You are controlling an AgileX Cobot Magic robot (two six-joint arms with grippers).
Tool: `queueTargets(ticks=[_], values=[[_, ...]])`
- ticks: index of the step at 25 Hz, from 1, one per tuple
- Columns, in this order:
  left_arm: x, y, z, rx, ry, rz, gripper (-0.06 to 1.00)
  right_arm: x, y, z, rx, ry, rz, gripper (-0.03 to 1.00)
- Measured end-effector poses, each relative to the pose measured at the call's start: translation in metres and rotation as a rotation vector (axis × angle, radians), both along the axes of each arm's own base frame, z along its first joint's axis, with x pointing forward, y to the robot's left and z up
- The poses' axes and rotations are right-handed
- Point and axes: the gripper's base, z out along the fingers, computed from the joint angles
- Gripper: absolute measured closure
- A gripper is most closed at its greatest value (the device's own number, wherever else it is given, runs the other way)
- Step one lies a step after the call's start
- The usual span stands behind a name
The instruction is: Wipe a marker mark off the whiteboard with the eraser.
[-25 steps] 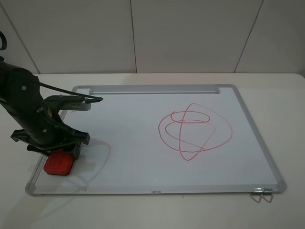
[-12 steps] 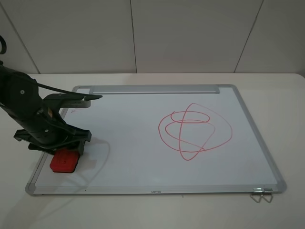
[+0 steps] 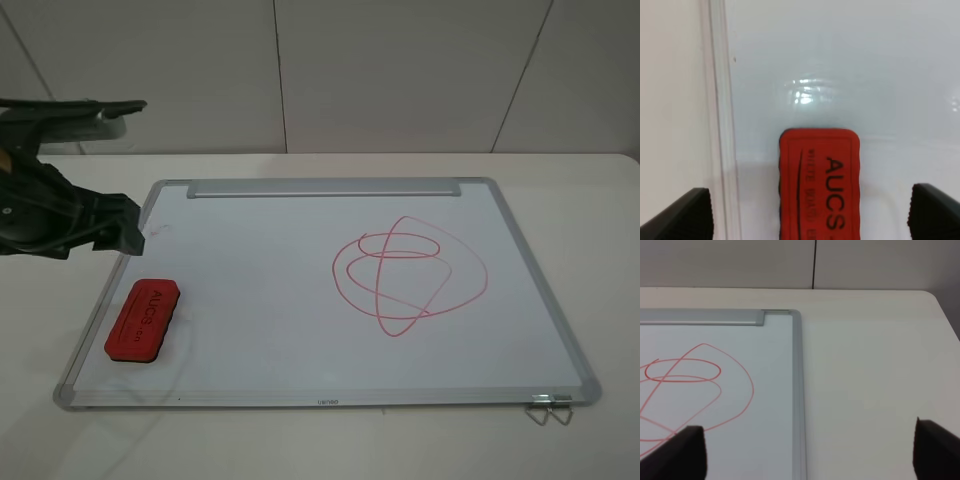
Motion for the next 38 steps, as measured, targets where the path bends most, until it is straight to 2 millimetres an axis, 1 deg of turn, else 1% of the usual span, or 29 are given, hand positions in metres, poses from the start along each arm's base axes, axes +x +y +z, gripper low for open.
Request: queueTargets(ticks=[2,3,6,9,13,16,17,18,21,22,28,30,38], values=[[-0.018,0.011,0.027,0.000,-0.090,-0.004,0.17,0.000,0.000,0.000,0.000,0.000,0.000,0.26],[-0.018,0.011,0.027,0.000,-0.090,-0.004,0.17,0.000,0.000,0.000,0.000,0.000,0.000,0.26],[-0.056,0.024,0.065,-0.010,-0.230,-0.010,0.17,0.000,0.000,0.000,0.000,0.000,0.000,0.26],[-0.094,0.034,0.087,-0.025,-0.317,-0.008,0.17,0.000,0.000,0.000,0.000,0.000,0.000,0.26],[-0.141,0.047,0.099,-0.027,-0.378,-0.002,0.17,0.000,0.000,0.000,0.000,0.000,0.000,0.26],[-0.169,0.055,0.096,-0.028,-0.419,0.003,0.17,0.000,0.000,0.000,0.000,0.000,0.000,0.26],[-0.175,0.057,0.093,-0.030,-0.431,0.003,0.17,0.000,0.000,0.000,0.000,0.000,0.000,0.26],[-0.187,0.059,0.082,-0.034,-0.446,0.004,0.17,0.000,0.000,0.000,0.000,0.000,0.000,0.26],[-0.200,0.061,0.062,-0.052,-0.427,-0.001,0.17,0.000,0.000,0.000,0.000,0.000,0.000,0.26],[-0.204,0.061,0.058,-0.060,-0.429,-0.008,0.17,0.000,0.000,0.000,0.000,0.000,0.000,0.26],[-0.230,0.060,0.050,-0.067,-0.482,-0.120,0.17,0.000,0.000,0.000,0.000,0.000,0.000,0.26],[-0.235,0.061,0.049,-0.064,-0.506,-0.135,0.17,0.000,0.000,0.000,0.000,0.000,0.000,0.26],[-0.232,0.060,0.045,-0.050,-0.515,-0.148,0.17,0.000,0.000,0.000,0.000,0.000,0.000,0.26]])
